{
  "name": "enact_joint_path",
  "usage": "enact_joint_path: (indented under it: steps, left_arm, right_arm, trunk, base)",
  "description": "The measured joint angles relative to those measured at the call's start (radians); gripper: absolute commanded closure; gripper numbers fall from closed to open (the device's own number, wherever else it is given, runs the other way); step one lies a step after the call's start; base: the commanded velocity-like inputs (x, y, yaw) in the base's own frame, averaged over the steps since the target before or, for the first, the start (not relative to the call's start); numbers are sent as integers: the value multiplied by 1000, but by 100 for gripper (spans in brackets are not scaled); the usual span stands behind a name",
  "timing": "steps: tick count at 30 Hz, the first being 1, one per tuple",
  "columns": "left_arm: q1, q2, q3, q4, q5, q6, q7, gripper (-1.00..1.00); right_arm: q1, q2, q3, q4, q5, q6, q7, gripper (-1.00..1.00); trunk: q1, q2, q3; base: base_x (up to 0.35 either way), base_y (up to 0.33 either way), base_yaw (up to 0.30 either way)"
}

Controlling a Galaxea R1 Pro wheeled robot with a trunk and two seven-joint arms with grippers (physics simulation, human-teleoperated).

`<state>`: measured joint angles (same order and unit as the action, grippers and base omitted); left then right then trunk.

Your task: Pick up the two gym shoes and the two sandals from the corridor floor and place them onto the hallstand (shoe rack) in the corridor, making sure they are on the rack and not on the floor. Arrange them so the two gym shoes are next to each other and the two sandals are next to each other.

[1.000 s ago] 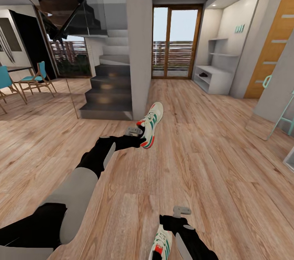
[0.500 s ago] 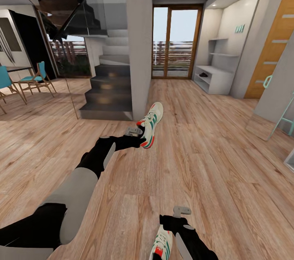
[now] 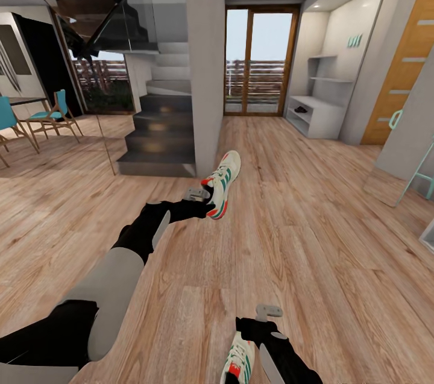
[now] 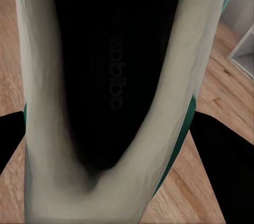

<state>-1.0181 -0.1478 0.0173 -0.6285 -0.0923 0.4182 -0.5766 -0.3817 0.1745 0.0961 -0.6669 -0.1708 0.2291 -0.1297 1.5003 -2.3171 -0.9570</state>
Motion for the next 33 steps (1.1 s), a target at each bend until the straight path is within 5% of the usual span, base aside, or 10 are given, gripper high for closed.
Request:
enact_joint_path:
  steps: [16, 26, 33]
  left_arm:
    - [0, -1, -1, 0, 2, 2, -1, 100]
    - [-1, 1, 0, 0, 0, 5, -67, 100]
    - [-2, 2, 0, 0, -1, 5, -71, 100]
  right_arm:
    - [0, 0, -1, -4, 0, 0, 0, -100]
    - [0, 0, -1, -5, 0, 0, 0, -100]
    - [0, 0, -1, -4, 0, -1, 0, -100]
  trunk:
    - [61, -112, -67]
    - [100, -182, -99]
    - [103, -184, -126]
  base:
    - [0, 0, 0]
    - [0, 0, 0]
    - [0, 0, 0]
